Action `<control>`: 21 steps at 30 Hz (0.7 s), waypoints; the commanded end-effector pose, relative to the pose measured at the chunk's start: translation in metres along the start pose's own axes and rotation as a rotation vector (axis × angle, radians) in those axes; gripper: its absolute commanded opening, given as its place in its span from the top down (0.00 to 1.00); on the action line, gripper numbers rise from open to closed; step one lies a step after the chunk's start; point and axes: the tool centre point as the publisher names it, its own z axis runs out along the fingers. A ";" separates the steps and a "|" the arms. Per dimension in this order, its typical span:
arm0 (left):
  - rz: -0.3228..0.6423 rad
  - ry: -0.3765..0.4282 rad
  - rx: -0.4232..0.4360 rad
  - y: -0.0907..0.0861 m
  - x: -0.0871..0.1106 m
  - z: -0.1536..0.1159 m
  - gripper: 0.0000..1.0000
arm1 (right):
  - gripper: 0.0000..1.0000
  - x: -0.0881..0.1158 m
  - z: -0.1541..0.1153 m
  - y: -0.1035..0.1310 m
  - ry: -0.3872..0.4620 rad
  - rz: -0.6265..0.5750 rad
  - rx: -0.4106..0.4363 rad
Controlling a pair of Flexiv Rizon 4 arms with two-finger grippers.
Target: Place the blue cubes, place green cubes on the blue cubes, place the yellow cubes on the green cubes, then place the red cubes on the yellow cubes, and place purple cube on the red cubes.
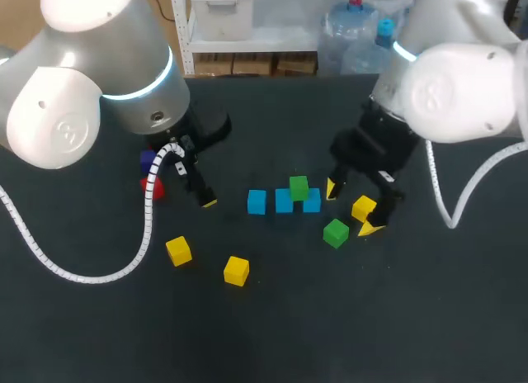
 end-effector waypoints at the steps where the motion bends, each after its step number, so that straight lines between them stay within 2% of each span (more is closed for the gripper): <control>1: 0.002 -0.003 0.003 0.001 0.001 0.000 0.00 | 0.00 0.003 0.006 -0.001 -0.004 0.003 -0.021; 21: 0.002 -0.003 0.003 0.001 0.001 0.000 0.00 | 0.00 0.000 0.025 -0.001 0.003 -0.077 0.024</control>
